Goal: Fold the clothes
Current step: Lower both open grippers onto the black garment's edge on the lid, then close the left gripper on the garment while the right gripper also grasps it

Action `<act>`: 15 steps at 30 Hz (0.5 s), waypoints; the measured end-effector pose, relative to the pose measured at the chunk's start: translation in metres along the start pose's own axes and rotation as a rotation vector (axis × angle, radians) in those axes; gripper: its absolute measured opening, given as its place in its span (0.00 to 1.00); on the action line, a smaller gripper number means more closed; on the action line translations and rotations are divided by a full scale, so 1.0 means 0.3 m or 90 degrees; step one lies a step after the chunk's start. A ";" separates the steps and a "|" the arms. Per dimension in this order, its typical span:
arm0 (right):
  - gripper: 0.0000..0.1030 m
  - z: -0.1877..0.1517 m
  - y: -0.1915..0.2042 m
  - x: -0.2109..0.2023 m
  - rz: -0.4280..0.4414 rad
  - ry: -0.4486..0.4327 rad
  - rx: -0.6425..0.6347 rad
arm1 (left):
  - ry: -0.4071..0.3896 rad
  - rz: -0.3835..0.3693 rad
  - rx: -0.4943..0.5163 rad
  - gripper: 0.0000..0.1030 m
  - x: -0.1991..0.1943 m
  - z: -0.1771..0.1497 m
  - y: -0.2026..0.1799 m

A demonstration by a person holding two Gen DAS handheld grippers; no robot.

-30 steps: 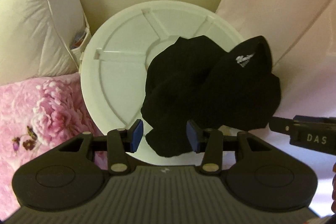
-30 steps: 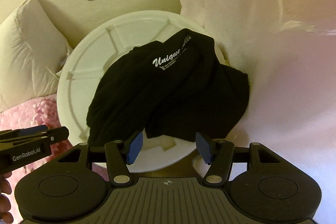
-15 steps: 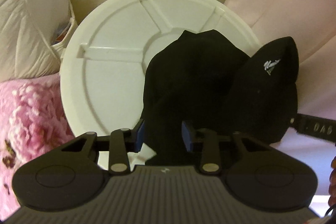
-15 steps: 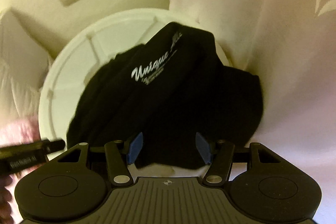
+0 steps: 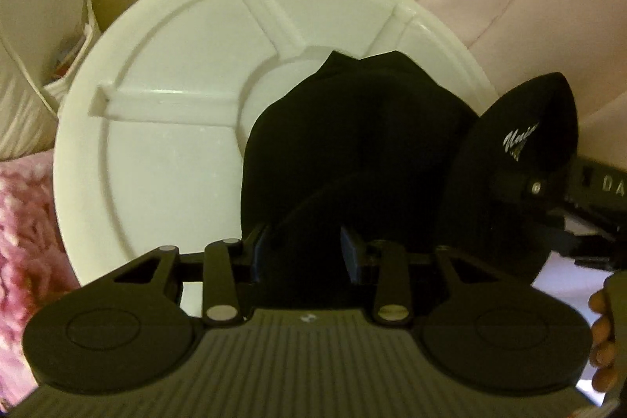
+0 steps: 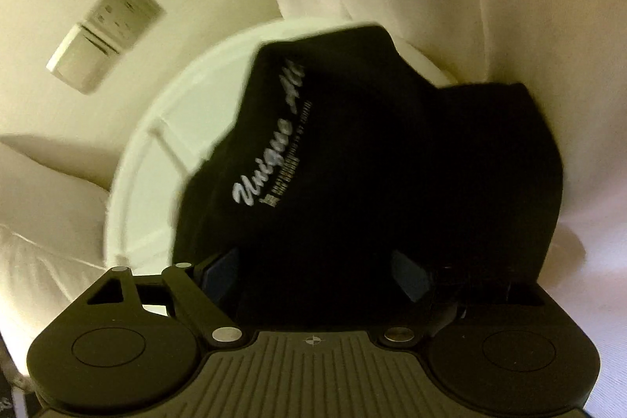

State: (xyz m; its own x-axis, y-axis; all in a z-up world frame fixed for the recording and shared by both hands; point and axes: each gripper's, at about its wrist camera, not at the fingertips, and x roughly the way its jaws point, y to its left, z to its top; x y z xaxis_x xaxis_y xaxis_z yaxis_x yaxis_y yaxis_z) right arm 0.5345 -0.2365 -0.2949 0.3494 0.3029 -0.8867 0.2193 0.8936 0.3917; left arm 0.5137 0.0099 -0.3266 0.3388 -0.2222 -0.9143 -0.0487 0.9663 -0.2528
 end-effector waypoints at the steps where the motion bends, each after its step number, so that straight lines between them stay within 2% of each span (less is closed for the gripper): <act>1: 0.85 0.002 -0.002 0.013 -0.005 0.004 0.001 | 0.002 -0.003 -0.005 0.33 0.012 0.001 0.006; 6: 0.84 -0.007 -0.008 0.043 0.001 0.011 -0.003 | 0.008 -0.021 -0.019 0.31 0.054 -0.002 0.013; 7: 0.69 -0.010 -0.003 0.040 0.007 0.011 -0.011 | 0.006 -0.025 -0.012 0.29 0.052 -0.005 0.007; 8: 0.43 -0.013 0.002 0.037 0.014 0.011 -0.018 | 0.004 -0.030 -0.002 0.22 0.048 -0.010 -0.002; 9: 0.34 -0.016 0.007 0.034 0.020 0.010 -0.026 | 0.002 -0.035 0.007 0.15 0.045 -0.014 -0.011; 10: 0.30 -0.019 0.012 0.031 0.027 0.010 -0.034 | -0.002 -0.038 0.012 0.13 0.037 -0.020 -0.016; 11: 0.23 -0.021 0.017 0.026 0.032 0.009 -0.041 | -0.006 -0.041 0.015 0.05 0.028 -0.026 -0.020; 12: 0.21 -0.022 0.018 0.014 0.036 0.004 -0.043 | -0.009 -0.051 0.012 0.02 0.015 -0.031 -0.020; 15: 0.15 -0.023 0.018 -0.051 0.052 -0.023 -0.029 | -0.027 -0.088 -0.020 0.01 -0.061 -0.050 -0.001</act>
State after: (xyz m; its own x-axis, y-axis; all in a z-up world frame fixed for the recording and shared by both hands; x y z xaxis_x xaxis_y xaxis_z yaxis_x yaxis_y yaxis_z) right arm 0.5240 -0.2341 -0.2811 0.3979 0.3639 -0.8422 0.1469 0.8809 0.4500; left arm 0.4936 0.0118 -0.3147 0.3834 -0.3461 -0.8562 -0.0274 0.9224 -0.3852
